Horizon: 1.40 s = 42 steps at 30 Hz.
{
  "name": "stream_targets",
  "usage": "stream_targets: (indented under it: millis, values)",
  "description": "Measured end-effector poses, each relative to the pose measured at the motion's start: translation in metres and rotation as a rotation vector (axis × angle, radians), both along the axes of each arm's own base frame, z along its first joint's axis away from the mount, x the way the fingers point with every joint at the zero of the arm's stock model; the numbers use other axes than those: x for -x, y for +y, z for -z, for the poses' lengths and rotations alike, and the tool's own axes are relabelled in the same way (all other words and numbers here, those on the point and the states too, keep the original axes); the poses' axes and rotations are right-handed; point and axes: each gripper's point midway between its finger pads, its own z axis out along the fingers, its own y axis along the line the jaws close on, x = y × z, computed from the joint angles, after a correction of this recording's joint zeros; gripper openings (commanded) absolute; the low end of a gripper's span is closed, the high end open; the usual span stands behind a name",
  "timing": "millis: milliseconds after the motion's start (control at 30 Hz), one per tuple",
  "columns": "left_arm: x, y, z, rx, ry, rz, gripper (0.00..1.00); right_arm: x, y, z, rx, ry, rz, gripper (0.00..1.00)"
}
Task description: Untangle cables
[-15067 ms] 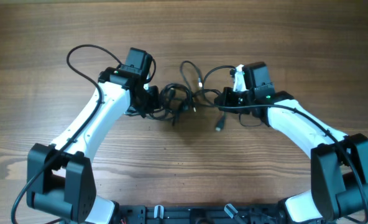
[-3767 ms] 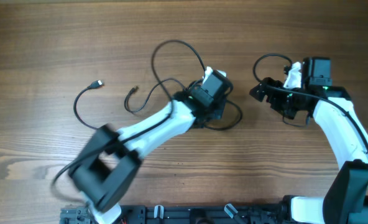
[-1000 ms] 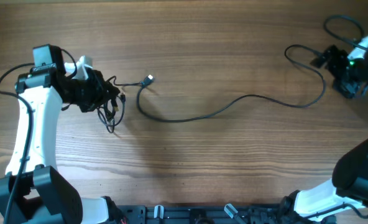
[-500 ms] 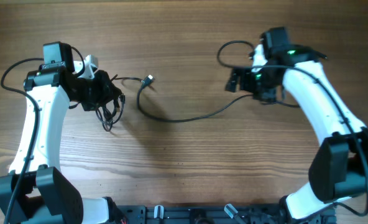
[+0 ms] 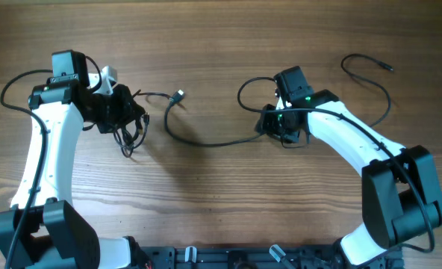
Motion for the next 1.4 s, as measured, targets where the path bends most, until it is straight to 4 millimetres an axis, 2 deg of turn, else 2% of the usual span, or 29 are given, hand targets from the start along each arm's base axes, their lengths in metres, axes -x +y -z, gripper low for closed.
stream_targets:
  millis: [133,233,400,533,600,700,733,800,900,967,1000,1033,1200,1267,1333,1367,1400]
  values:
    - [0.0,-0.001,0.0,-0.001,0.0,0.005,0.04,-0.015,-0.008,-0.001,0.048,-0.062,0.036,0.04]
    - [0.0,-0.005,0.0,-0.001,0.0,0.017,0.04,-0.019,-0.017,0.001,0.102,-0.084,0.059,0.04]
    - [0.001,-0.009,0.0,-0.004,-0.001,0.029,0.05,-0.023,-0.049,0.005,0.216,-0.086,0.12,0.04]
    - [0.001,-0.009,0.001,-0.008,0.0,0.028,0.05,-0.019,-0.093,0.008,0.264,-0.022,0.215,0.04]
    - [0.0,-0.009,0.0,-0.009,-0.004,0.028,0.05,-0.025,-0.125,0.0,0.279,-0.02,0.286,0.04]
    - [-0.001,-0.009,0.0,-0.011,-0.007,0.029,0.05,-0.043,-0.175,-0.033,0.276,-0.104,0.425,0.04]
    - [-0.001,-0.01,0.0,-0.012,-0.01,0.033,0.05,-0.049,-0.198,-0.049,0.284,-0.149,0.487,0.04]
    - [-0.002,-0.013,0.0,-0.012,-0.014,0.041,0.05,-0.05,-0.234,-0.067,0.308,-0.194,0.584,0.04]
    - [-0.002,-0.021,0.0,-0.013,-0.021,0.066,0.05,-0.039,-0.283,-0.07,0.353,-0.184,0.71,0.04]
    - [-0.003,-0.027,-0.001,-0.013,-0.027,0.085,0.05,-0.03,-0.308,-0.07,0.374,-0.169,0.775,0.04]
    - [-0.003,-0.031,-0.001,-0.014,-0.033,0.096,0.05,-0.029,-0.31,-0.07,0.376,-0.168,0.78,0.04]
    - [-0.004,-0.035,-0.002,-0.015,-0.041,0.107,0.05,-0.022,-0.325,-0.07,0.39,-0.158,0.823,0.04]
    - [-0.004,-0.048,-0.003,-0.015,-0.053,0.147,0.05,-0.001,-0.364,-0.071,0.46,-0.134,0.93,0.04]
    - [-0.003,-0.054,-0.003,-0.015,-0.053,0.164,0.05,0.014,-0.38,-0.07,0.497,-0.104,0.998,0.04]
    - [-0.001,-0.06,-0.003,-0.014,-0.055,0.182,0.05,0.024,-0.388,-0.07,0.506,-0.082,1.062,0.09]
    - [-0.001,-0.063,-0.003,-0.014,-0.057,0.19,0.05,0.027,-0.391,-0.07,0.508,-0.076,1.091,0.16]
    - [-0.001,-0.067,-0.003,-0.014,-0.061,0.202,0.05,0.029,-0.393,-0.07,0.507,-0.074,1.11,0.42]
